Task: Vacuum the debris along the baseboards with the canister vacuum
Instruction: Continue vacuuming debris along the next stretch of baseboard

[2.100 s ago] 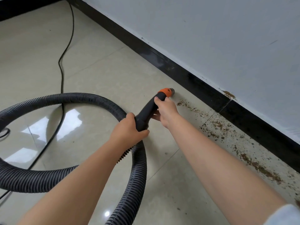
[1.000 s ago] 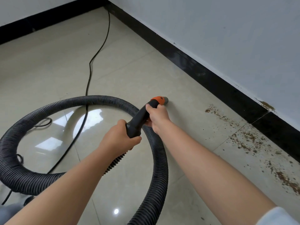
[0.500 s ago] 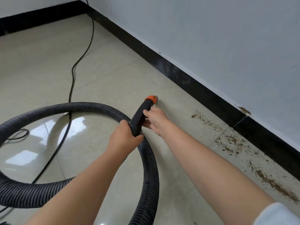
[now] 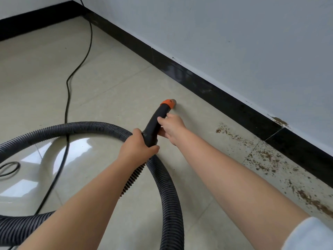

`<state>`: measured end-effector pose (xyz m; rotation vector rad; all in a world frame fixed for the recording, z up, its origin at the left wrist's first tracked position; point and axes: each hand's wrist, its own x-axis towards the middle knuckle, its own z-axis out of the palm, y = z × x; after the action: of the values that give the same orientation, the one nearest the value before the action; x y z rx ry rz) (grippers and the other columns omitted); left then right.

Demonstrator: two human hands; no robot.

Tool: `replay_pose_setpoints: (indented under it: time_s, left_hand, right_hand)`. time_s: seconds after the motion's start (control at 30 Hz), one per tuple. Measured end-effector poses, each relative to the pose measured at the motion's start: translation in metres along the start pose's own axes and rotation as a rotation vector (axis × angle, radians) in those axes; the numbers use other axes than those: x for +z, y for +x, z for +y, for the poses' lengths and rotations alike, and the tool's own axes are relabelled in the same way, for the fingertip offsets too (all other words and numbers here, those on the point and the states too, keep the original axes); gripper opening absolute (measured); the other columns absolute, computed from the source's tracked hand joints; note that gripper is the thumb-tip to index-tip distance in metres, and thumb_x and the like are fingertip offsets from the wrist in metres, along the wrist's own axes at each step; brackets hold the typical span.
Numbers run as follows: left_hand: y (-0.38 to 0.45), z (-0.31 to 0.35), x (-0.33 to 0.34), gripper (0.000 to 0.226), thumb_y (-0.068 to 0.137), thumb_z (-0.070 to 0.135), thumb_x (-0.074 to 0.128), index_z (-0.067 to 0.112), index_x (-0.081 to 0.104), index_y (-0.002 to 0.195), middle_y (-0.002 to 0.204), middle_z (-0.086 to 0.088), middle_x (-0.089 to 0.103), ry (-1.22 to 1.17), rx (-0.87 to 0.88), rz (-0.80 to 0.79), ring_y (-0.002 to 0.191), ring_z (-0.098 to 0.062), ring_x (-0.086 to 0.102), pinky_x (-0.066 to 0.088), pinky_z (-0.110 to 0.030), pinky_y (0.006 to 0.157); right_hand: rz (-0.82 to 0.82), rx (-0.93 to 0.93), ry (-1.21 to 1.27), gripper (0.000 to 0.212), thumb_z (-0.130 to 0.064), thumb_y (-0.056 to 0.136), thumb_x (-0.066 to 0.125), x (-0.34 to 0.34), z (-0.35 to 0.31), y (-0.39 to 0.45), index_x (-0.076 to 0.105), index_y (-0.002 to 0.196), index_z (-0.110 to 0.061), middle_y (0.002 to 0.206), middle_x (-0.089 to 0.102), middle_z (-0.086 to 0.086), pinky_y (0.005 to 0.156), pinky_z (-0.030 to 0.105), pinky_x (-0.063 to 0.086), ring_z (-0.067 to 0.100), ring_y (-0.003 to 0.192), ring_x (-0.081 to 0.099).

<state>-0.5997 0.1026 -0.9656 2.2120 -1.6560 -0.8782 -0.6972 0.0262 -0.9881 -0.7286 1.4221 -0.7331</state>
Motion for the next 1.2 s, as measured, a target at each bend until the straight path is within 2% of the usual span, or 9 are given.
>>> replay_pose_setpoints:
  time_s: [0.1, 0.2, 0.33, 0.43, 0.53, 0.6, 0.83, 1.07, 1.2]
  left_hand:
    - [-0.006, 0.0, 0.005, 0.044, 0.077, 0.033, 0.069, 0.012, 0.038, 0.102, 0.081, 0.004, 0.051, 0.026, 0.033, -0.053, 0.076, -0.018, 0.057, 0.048, -0.031, 0.066]
    - [-0.014, -0.001, 0.004, 0.045, 0.077, 0.032, 0.07, 0.012, 0.039, 0.103, 0.081, 0.005, 0.05, 0.019, 0.059, -0.116, 0.073, -0.015, 0.055, 0.047, -0.03, 0.064]
    - [-0.026, 0.0, -0.001, 0.047, 0.076, 0.034, 0.072, 0.012, 0.042, 0.105, 0.085, 0.005, 0.051, 0.055, 0.117, -0.2, 0.077, -0.014, 0.054, 0.045, -0.026, 0.064]
    - [-0.036, 0.003, -0.001, 0.046, 0.075, 0.033, 0.072, 0.014, 0.043, 0.105, 0.086, 0.004, 0.053, 0.08, 0.14, -0.259, 0.075, -0.01, 0.054, 0.046, -0.024, 0.064]
    - [-0.046, 0.01, 0.001, 0.046, 0.075, 0.034, 0.072, 0.015, 0.044, 0.106, 0.086, 0.006, 0.052, 0.127, 0.164, -0.278, 0.074, -0.007, 0.052, 0.043, -0.02, 0.06]
    - [-0.052, 0.017, 0.004, 0.046, 0.074, 0.035, 0.072, 0.015, 0.044, 0.105, 0.086, 0.006, 0.052, 0.142, 0.173, -0.285, 0.075, -0.007, 0.051, 0.041, -0.02, 0.059]
    - [-0.069, 0.031, 0.019, 0.043, 0.075, 0.033, 0.07, 0.013, 0.043, 0.102, 0.084, 0.005, 0.052, 0.174, 0.155, -0.293, 0.072, -0.007, 0.052, 0.044, -0.024, 0.064]
    - [-0.06, 0.06, 0.029, 0.039, 0.077, 0.027, 0.07, 0.011, 0.041, 0.098, 0.079, 0.002, 0.058, 0.121, 0.143, -0.289, 0.063, -0.008, 0.058, 0.045, -0.02, 0.053]
    - [-0.054, 0.061, 0.034, 0.039, 0.077, 0.022, 0.07, 0.01, 0.039, 0.097, 0.077, 0.004, 0.054, 0.143, 0.156, -0.3, 0.059, -0.003, 0.054, 0.036, -0.011, 0.043]
  right_hand:
    - [-0.005, 0.024, 0.033, 0.039, -0.01, 0.094, 0.053, -0.016, 0.007, -0.009, 0.045, 0.131, -0.002, 0.106, 0.057, 0.007, 0.093, 0.043, 0.051, 0.029, 0.095, 0.064]
    - [0.011, 0.063, 0.061, 0.036, -0.012, 0.092, 0.056, -0.024, 0.013, -0.022, 0.049, 0.125, 0.0, 0.111, 0.06, 0.009, 0.091, 0.042, 0.052, 0.021, 0.075, 0.064]
    - [0.057, 0.1, 0.159, 0.043, -0.013, 0.091, 0.059, -0.037, 0.016, -0.04, 0.044, 0.13, -0.001, 0.123, 0.057, 0.015, 0.09, 0.043, 0.052, 0.019, 0.07, 0.06]
    - [0.046, 0.114, 0.231, 0.044, -0.01, 0.093, 0.056, -0.05, 0.021, -0.057, 0.04, 0.133, 0.002, 0.13, 0.052, 0.018, 0.085, 0.039, 0.054, 0.023, 0.077, 0.06]
    - [0.036, 0.116, 0.291, 0.043, -0.008, 0.094, 0.053, -0.061, 0.026, -0.072, 0.039, 0.132, 0.004, 0.132, 0.05, 0.02, 0.076, 0.038, 0.052, 0.033, 0.108, 0.058]
    - [0.027, 0.126, 0.313, 0.041, -0.007, 0.095, 0.052, -0.07, 0.026, -0.079, 0.04, 0.132, 0.005, 0.132, 0.049, 0.02, 0.076, 0.039, 0.051, 0.034, 0.116, 0.053]
    - [0.033, 0.198, 0.254, 0.038, -0.007, 0.095, 0.051, -0.091, 0.03, -0.088, 0.04, 0.13, 0.003, 0.132, 0.049, 0.02, 0.076, 0.038, 0.05, 0.035, 0.116, 0.053]
    - [0.092, 0.196, 0.25, 0.034, -0.011, 0.093, 0.056, -0.107, 0.012, -0.081, 0.046, 0.124, -0.001, 0.128, 0.053, 0.018, 0.075, 0.039, 0.052, 0.034, 0.111, 0.056]
    - [0.008, 0.248, 0.235, 0.042, -0.011, 0.095, 0.052, -0.116, 0.008, -0.078, 0.039, 0.133, 0.001, 0.135, 0.048, 0.02, 0.093, 0.044, 0.046, 0.035, 0.121, 0.051]
